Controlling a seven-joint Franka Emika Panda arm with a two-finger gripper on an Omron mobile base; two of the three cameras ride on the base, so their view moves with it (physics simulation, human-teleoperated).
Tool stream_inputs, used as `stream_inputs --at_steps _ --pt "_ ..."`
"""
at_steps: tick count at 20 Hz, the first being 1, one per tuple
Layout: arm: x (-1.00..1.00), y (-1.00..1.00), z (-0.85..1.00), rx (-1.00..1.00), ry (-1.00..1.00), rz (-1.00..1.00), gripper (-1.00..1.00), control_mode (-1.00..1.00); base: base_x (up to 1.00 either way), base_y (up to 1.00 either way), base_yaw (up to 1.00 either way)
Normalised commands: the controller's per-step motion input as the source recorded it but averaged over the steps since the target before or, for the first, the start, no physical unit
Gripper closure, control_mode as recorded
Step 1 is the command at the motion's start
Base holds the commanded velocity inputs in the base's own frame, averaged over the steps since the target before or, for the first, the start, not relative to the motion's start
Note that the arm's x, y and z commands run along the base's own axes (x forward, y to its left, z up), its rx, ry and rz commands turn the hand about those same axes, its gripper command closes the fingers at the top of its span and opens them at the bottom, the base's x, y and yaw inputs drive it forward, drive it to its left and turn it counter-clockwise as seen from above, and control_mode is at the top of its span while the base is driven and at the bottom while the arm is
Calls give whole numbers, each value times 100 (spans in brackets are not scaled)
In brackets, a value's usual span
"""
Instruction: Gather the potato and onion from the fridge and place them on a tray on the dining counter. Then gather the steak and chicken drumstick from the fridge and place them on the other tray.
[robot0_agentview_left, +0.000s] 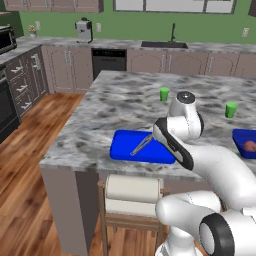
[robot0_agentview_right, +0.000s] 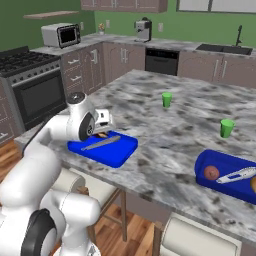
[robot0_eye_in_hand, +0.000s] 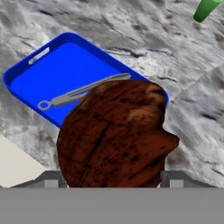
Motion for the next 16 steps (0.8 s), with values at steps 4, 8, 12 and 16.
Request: stream_inputs --at_steps 4,8,12,16 --pt "20 -11 -38 0 -1 0 100 -100 0 0 0" --pt "1 -13 -42 0 0 0 100 -100 0 0 0" --pt "1 -5 -39 0 0 0 100 -100 0 0 0" --pt "8 -2 -32 0 -2 0 100 -100 0 0 0"
